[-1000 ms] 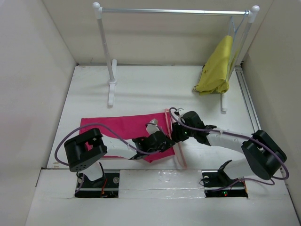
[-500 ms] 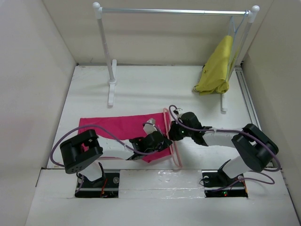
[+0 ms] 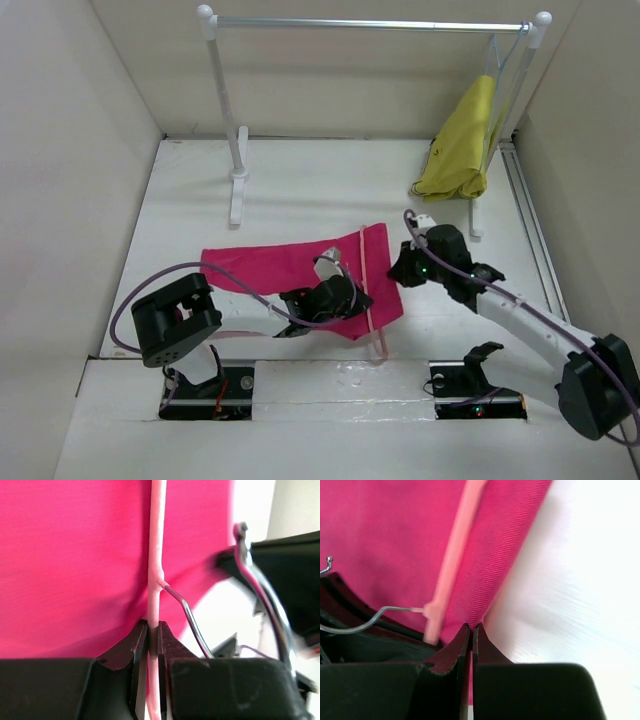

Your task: Place the trousers on the hanger

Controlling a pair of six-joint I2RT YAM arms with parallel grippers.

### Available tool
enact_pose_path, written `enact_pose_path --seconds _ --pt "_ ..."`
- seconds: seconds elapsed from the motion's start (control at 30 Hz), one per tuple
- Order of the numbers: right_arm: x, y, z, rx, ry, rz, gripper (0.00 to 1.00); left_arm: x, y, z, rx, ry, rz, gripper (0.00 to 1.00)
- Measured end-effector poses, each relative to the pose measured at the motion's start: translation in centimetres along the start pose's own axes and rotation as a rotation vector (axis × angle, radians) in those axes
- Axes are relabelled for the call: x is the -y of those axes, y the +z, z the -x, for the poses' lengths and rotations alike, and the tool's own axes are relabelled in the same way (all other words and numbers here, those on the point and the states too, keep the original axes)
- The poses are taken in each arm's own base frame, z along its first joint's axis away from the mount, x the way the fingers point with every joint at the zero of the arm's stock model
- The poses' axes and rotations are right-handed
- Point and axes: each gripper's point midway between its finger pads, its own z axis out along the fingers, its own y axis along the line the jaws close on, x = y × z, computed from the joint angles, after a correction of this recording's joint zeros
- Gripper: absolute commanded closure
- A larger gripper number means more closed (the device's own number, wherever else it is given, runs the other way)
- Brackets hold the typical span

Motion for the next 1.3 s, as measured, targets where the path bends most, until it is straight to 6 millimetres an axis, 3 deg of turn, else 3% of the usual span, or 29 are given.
enact_pose_path --seconds 0.23,0.3,0.33,0.37,0.43,0.6,0.63,0.73,0.8,0.9,0.93,1.0,1.3 --pt "8.7 -5.8 3.8 0.116 0.033 -0.239 0.97 -3.1 0.2 0.3 -0.008 0.083 0.115 1.00" --pt "11.2 -6.8 4.1 0.113 0.043 -0.294 0.78 -4.1 0.2 0.4 -0.010 0.107 0.148 1.00" --pt "11.9 -6.8 3.7 0.091 0.049 -0.305 0.50 -4.1 0.2 0.4 -0.009 0.115 0.151 1.00" --pt "12.6 -6.7 3.3 0.069 0.052 -0.315 0.39 -4.2 0.1 0.5 -0.007 0.124 0.157 1.00" --pt "13.2 -6.3 2.4 0.025 0.042 -0.307 0.27 -4.4 0.0 0.6 -0.004 0.137 0.169 1.00" --pt "12.6 -5.5 -0.4 -0.025 0.035 -0.248 0.22 -4.6 -0.3 1.0 0.002 0.161 0.201 1.00" --pt "12.7 -5.2 -2.3 -0.057 0.050 -0.243 0.22 -4.5 -0.3 1.0 0.004 0.163 0.206 1.00" --pt "12.7 -4.3 -4.9 -0.116 0.078 -0.213 0.22 -4.3 -0.4 1.2 0.006 0.175 0.217 1.00" --pt "13.0 -3.6 -5.4 -0.145 0.086 -0.197 0.28 -4.0 -0.4 1.4 0.009 0.187 0.223 1.00" --pt "13.4 -2.5 -4.5 -0.123 0.079 -0.170 0.72 -3.6 -0.4 1.9 0.027 0.201 0.234 1.00" --pt "13.6 -2.4 -4.4 -0.119 0.080 -0.168 0.93 -3.6 -0.4 2.2 0.039 0.208 0.243 1.00" --pt "13.4 -2.3 -4.4 -0.112 0.088 -0.156 1.00 -3.5 -0.4 2.7 0.059 0.220 0.261 1.00" --pt "11.6 -4.4 -4.8 -0.036 0.056 -0.139 1.00 -5.3 0.6 5.7 0.138 0.222 0.356 1.00"
